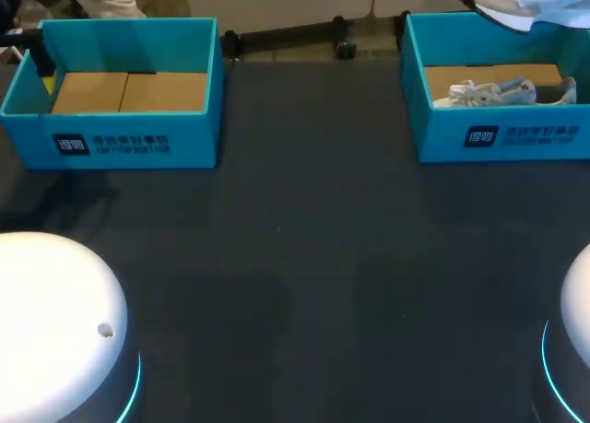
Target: Take the shoe out of the shoebox, open the shoe tongue, remove and reinsert the insole, then place the shoe into the shoebox
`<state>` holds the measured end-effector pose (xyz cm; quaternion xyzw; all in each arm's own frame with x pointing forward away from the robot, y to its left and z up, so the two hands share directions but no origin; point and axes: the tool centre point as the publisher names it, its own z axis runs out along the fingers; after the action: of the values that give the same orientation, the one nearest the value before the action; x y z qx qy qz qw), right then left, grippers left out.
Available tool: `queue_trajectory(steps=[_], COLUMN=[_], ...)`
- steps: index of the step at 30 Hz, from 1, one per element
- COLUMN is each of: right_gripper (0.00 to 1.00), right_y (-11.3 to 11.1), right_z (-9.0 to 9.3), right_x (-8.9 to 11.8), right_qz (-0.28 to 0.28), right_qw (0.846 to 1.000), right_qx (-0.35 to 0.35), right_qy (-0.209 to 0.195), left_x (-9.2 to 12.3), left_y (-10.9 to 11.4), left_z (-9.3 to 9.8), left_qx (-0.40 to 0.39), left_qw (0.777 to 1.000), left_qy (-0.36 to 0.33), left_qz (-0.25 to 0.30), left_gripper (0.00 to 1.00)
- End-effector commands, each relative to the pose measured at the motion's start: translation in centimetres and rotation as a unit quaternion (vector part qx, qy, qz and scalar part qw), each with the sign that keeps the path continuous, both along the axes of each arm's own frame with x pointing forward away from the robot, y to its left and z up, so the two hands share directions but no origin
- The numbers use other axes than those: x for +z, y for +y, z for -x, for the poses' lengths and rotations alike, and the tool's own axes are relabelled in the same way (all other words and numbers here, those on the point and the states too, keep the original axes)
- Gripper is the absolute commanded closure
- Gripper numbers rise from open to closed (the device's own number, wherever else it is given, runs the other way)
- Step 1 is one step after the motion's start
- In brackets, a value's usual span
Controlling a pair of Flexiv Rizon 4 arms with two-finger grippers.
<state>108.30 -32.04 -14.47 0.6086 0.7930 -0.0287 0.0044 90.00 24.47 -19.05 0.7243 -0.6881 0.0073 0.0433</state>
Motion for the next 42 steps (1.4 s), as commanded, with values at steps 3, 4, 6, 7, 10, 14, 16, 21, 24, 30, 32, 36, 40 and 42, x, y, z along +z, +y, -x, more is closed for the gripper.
queue_trajectory(steps=[3, 4, 6, 7, 10, 14, 16, 21, 24, 30, 32, 36, 40, 42], right_gripper=[1.00, 1.00, 1.00, 1.00, 1.00, 1.00, 1.00, 1.00, 1.00, 1.00, 1.00, 1.00, 1.00, 1.00], right_y=[0.0, 0.0, 0.0, 0.0, 0.6, 1.2, 1.6, 1.9, 1.5, 0.5, 0.3, -0.1, -0.2, -0.2], right_z=[0.5, 0.5, 0.5, 0.5, -0.5, -1.4, -1.7, -2.3, -2.8, -4.2, -4.6, -5.1, -5.4, -5.4], right_x=[0.1, 0.1, 0.1, 0.1, -1.2, -2.6, -3.4, -5.4, -5.9, -6.0, -6.1, -6.1, -6.4, -6.4], right_qz=[-0.002, -0.002, -0.002, -0.002, 0.024, 0.040, 0.051, 0.050, 0.048, 0.056, 0.061, 0.059, 0.052, 0.052], right_qw=[1.000, 1.000, 1.000, 1.000, 0.999, 0.998, 0.998, 0.998, 0.997, 0.995, 0.994, 0.993, 0.993, 0.993], right_qx=[0.000, 0.000, 0.000, 0.000, -0.027, -0.040, -0.038, -0.034, -0.049, -0.074, -0.081, -0.090, -0.095, -0.095], right_qy=[-0.011, -0.011, -0.011, -0.011, -0.013, -0.022, -0.025, -0.032, -0.040, -0.045, -0.046, -0.055, -0.055, -0.055], left_x=[0.1, 0.1, 0.1, 0.1, 0.1, 0.1, 0.1, 0.1, 0.1, 0.1, 0.1, 0.1, 0.1, 0.1], left_y=[0.0, 0.0, 0.0, 0.0, 0.0, 0.0, 0.0, 0.0, 0.0, 0.0, 0.0, 0.0, 0.0, 0.0], left_z=[0.0, 0.0, 0.0, 0.0, 0.0, 0.0, 0.0, 0.0, 0.0, 0.0, 0.0, 0.0, 0.0, 0.0], left_qx=[0.000, 0.000, 0.000, 0.000, 0.000, 0.000, 0.000, 0.000, 0.000, 0.000, 0.000, 0.000, 0.000, 0.000], left_qw=[1.000, 1.000, 1.000, 1.000, 1.000, 1.000, 1.000, 1.000, 1.000, 1.000, 1.000, 1.000, 1.000, 1.000], left_qy=[0.001, 0.001, 0.001, 0.001, 0.001, 0.001, 0.001, 0.001, 0.001, 0.001, 0.001, 0.001, 0.001, 0.001], left_qz=[-0.001, -0.001, -0.001, -0.001, -0.001, -0.001, -0.001, -0.001, -0.001, -0.001, -0.001, -0.001, -0.001, -0.001], left_gripper=[0.00, 0.00, 0.00, 0.00, 0.00, 0.00, 0.00, 0.00, 0.00, 0.00, 0.00, 0.00, 0.00, 0.00])
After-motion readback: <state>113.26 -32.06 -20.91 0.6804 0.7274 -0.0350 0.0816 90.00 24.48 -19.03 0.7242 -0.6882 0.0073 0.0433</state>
